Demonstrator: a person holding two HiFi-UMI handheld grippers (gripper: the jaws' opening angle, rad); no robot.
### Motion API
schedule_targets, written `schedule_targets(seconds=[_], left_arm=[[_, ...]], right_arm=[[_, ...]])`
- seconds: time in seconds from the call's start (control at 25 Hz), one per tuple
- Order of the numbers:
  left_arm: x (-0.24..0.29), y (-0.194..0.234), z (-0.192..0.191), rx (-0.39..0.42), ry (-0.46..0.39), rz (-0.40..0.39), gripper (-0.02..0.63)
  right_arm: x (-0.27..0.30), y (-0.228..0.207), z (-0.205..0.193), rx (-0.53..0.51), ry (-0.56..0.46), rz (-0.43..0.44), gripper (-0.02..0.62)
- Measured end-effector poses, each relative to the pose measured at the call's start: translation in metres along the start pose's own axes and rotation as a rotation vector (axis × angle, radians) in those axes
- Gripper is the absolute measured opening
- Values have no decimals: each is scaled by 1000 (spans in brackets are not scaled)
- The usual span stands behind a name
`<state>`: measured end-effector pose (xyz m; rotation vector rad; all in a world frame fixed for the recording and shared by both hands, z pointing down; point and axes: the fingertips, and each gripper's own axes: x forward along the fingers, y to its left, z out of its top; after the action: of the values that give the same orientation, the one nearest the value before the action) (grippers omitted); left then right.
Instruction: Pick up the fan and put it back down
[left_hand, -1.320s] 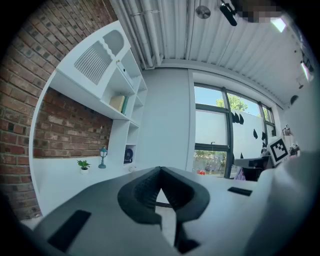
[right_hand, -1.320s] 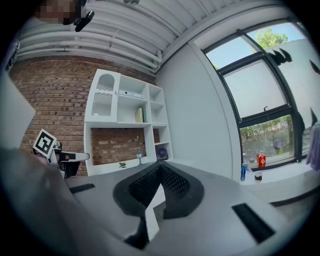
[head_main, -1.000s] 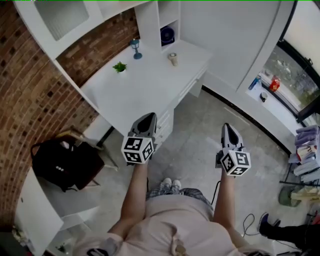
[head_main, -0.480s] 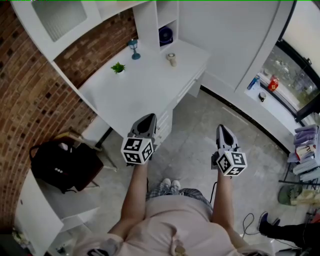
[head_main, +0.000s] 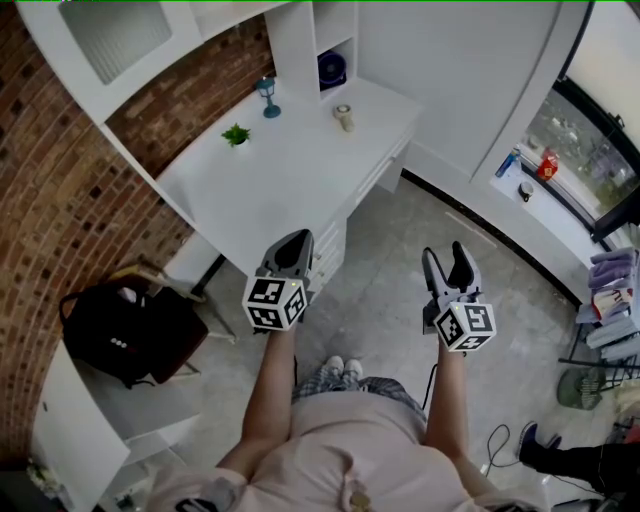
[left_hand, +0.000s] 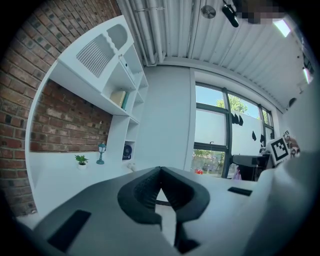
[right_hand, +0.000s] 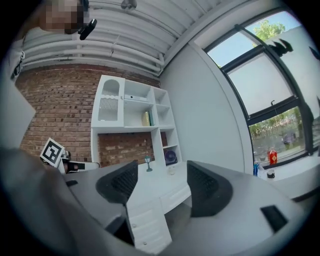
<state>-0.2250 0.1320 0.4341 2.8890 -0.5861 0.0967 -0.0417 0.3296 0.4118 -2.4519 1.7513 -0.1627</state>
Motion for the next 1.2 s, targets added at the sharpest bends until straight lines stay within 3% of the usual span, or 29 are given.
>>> schedule_targets(seconds=[0.2, 0.36, 0.8, 1.2], left_arm=[[1, 4, -2, -3, 6, -2, 28], [3, 12, -4, -8, 12, -5, 28], [13, 19, -10, 7, 26, -49, 28], [43, 27, -11, 11, 37, -66, 28]], right_arm=[[1, -10, 1, 50, -31, -40, 448], [7, -11, -4, 63, -14, -51, 499], [20, 0, -12, 62, -1, -63, 512], [33, -19, -16, 73, 0, -94, 512]])
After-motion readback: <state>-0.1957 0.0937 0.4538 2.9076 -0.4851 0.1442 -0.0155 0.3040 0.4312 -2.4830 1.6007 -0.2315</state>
